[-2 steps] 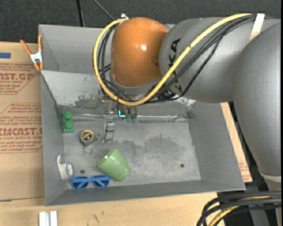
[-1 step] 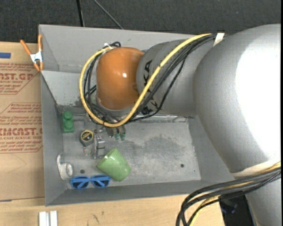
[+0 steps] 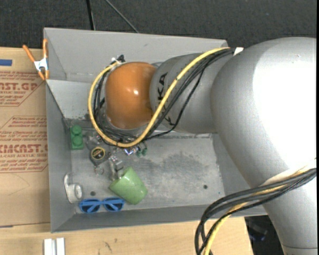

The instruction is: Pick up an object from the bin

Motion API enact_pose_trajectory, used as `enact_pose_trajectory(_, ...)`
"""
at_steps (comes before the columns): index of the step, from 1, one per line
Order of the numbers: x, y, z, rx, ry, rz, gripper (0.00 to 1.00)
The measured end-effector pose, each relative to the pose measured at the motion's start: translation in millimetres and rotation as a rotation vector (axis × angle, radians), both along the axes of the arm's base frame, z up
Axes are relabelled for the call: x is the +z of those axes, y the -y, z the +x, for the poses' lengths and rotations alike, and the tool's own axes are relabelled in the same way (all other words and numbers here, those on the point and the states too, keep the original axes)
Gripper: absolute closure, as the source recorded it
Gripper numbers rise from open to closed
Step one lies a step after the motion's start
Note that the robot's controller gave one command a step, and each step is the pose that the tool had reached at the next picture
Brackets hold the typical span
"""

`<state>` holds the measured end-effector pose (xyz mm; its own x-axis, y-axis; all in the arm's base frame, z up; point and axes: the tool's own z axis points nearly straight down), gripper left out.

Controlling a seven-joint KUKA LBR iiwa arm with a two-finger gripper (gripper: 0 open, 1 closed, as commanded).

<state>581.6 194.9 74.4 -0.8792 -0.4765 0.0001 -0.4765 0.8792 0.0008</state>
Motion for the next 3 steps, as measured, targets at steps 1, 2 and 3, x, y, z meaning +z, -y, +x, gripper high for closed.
enact_pose_trajectory(1, 2, -1, 0.4, -0.001, 0.001, 0.002, 1.0)
enact_pose_trajectory(2, 141, -9, 4.7, 0.047, 0.011, 0.003, 1.0)
enact_pose_trajectory(3, 209, -23, -0.3, 0.229, 0.009, 0.002, 1.0)
